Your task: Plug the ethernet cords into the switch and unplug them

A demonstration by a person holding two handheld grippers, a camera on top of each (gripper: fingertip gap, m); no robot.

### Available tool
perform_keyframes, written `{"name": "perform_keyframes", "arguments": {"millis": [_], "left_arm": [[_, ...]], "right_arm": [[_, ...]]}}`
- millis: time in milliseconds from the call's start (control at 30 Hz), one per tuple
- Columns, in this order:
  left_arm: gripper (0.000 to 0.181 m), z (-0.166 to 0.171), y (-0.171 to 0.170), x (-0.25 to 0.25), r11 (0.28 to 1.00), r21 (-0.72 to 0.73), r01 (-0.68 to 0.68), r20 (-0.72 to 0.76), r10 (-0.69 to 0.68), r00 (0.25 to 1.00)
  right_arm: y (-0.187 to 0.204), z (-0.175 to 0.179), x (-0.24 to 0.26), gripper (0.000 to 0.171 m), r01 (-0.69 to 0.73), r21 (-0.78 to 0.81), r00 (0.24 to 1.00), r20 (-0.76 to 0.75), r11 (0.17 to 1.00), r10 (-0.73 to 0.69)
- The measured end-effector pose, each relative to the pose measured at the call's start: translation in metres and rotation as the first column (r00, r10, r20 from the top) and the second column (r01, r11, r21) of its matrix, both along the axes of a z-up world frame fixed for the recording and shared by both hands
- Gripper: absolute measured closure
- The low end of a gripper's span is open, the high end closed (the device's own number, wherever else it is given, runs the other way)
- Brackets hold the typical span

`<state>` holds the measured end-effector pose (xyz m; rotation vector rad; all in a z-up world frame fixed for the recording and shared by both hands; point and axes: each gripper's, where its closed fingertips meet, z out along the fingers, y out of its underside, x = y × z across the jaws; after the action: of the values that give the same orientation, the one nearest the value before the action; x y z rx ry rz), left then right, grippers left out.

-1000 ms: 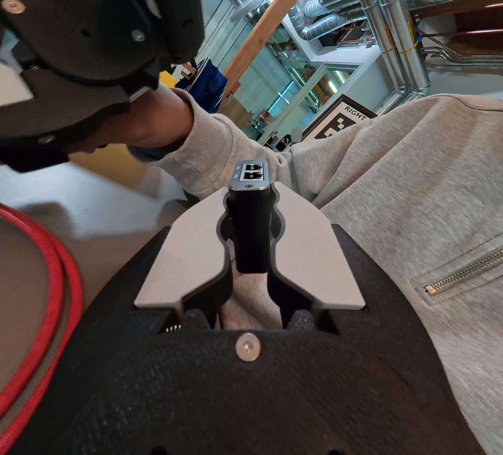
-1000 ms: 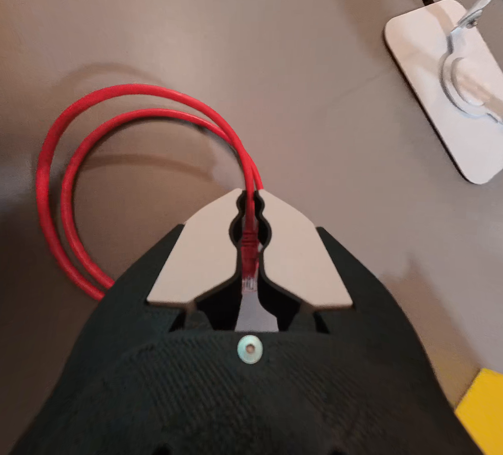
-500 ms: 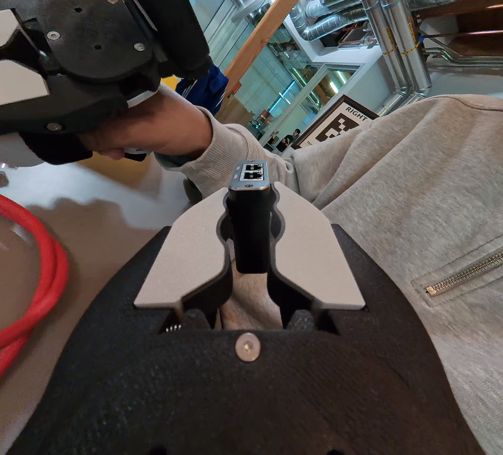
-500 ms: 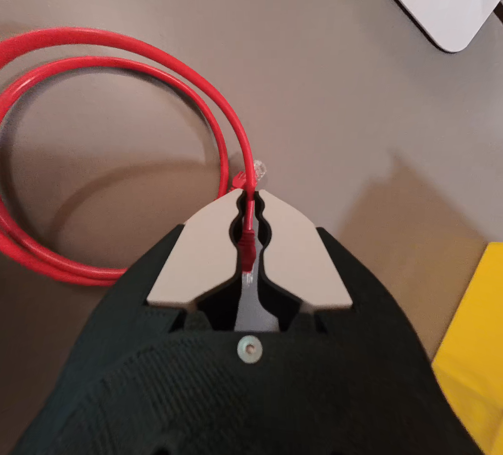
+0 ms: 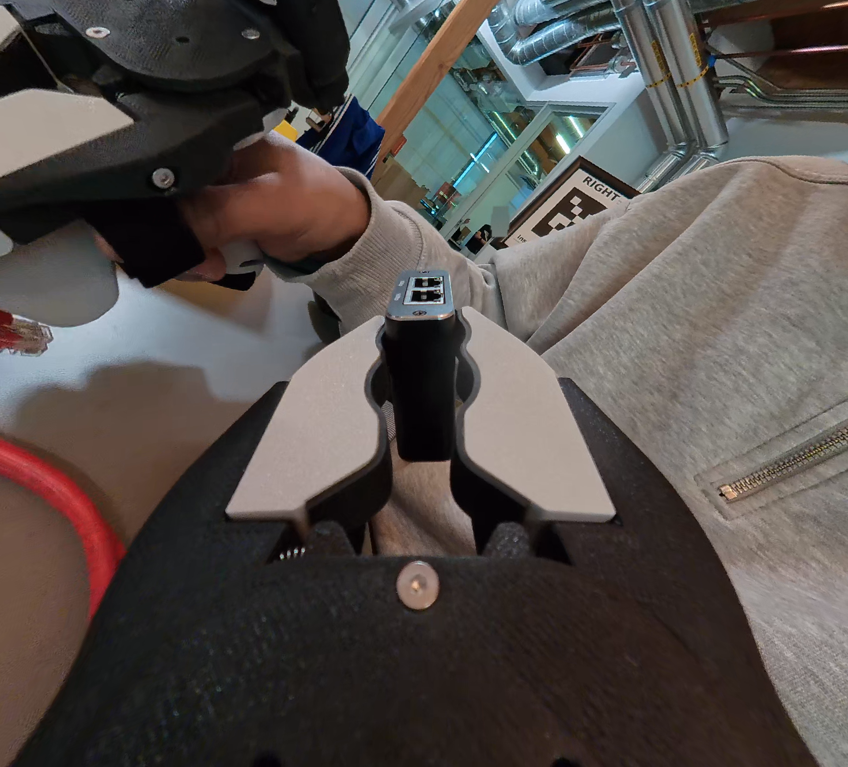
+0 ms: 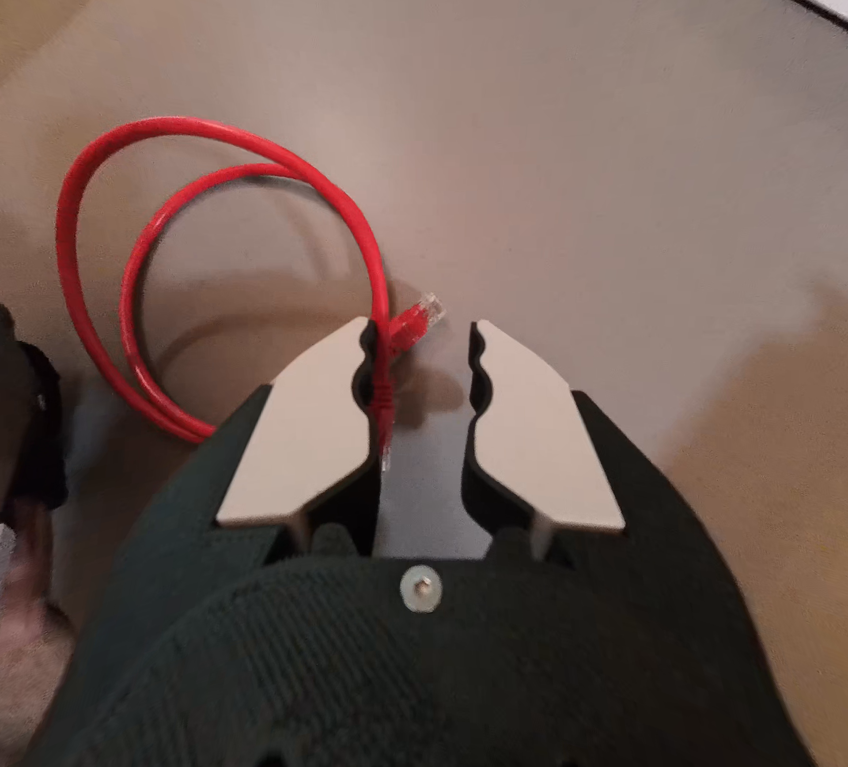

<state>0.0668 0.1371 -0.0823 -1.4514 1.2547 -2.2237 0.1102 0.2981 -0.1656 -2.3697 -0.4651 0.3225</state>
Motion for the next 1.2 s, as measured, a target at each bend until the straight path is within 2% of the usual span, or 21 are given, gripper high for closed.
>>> {"name": "perform_keyframes", "arguments": {"millis": [167,300,433,500,833,1000,1200], "left_arm": [[0.156,0.0,-0.001,0.0,1.0,0.001,0.003,-0.001,-0.003,1.0],[0.156,-0.001,-0.001,0.0,1.0,0.0,0.007,-0.005,-0.007,1.0],[0.156,-0.002,-0.003,0.001,1.0,0.003,0.011,-0.007,-0.011,1.0],[0.156,-0.002,-0.003,0.001,1.0,0.005,0.012,-0.009,-0.012,1.0],[0.156,-0.003,-0.005,0.002,1.0,0.018,0.014,-0.014,-0.014,1.0],[0.156,-0.004,-0.006,0.002,1.0,0.028,0.013,-0.017,-0.013,1.0],[0.156,-0.004,-0.006,0.001,0.999,0.03,0.011,-0.014,-0.01,1.0]], "right_arm": [[-0.01,-0.007,-0.01,0.124,-0.026,-0.079,0.999,-0.031,0.997,0.024],[-0.013,-0.016,-0.016,0.117,-0.047,-0.09,0.998,0.042,0.995,0.051],[-0.012,-0.028,-0.018,0.122,-0.06,-0.074,0.982,0.174,0.996,0.072],[-0.009,-0.027,-0.019,0.132,-0.061,-0.044,0.976,0.207,0.997,0.069],[-0.004,-0.025,-0.023,0.148,-0.177,0.033,0.953,0.255,0.984,0.163],[0.006,0.0,-0.015,0.152,-0.137,0.147,0.974,0.2,0.98,0.106],[0.01,0.069,0.023,0.157,0.0,0.376,0.995,0.096,0.927,-0.039]]}}
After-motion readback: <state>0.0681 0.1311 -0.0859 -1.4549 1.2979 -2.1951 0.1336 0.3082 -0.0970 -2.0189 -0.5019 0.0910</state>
